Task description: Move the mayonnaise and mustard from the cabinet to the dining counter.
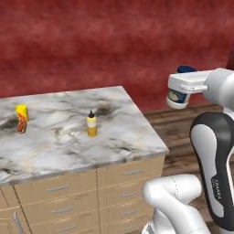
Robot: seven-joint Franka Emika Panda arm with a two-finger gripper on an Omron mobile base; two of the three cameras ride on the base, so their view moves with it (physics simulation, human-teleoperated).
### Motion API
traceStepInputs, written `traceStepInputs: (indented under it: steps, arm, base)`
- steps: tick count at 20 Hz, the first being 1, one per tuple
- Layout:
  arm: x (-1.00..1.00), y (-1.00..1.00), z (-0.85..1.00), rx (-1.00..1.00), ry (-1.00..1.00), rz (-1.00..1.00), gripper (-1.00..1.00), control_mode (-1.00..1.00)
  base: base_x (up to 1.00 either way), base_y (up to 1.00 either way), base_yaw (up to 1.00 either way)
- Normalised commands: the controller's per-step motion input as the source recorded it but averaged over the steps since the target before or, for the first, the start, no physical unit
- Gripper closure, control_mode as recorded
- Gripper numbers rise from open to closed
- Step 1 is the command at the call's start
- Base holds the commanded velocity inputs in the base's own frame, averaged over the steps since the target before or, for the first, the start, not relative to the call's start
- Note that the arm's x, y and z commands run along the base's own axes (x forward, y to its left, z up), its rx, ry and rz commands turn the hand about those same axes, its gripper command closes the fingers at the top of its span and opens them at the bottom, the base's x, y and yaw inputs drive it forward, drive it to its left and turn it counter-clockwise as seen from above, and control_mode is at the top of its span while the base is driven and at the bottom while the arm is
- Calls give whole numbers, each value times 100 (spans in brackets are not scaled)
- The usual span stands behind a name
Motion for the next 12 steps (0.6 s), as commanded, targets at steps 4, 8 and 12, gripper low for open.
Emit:
traceStepInputs:
  steps: [4, 8, 12]
  arm:
    - [0, 0, 0, 0, 0, 0, 100, 100]
    - [0, 0, 0, 0, 0, 0, 100, 100]
    - [0, 0, 0, 0, 0, 0, 100, 100]
  base:
    - [47, 39, 0]
    - [43, 36, 0]
    - [39, 33, 0]
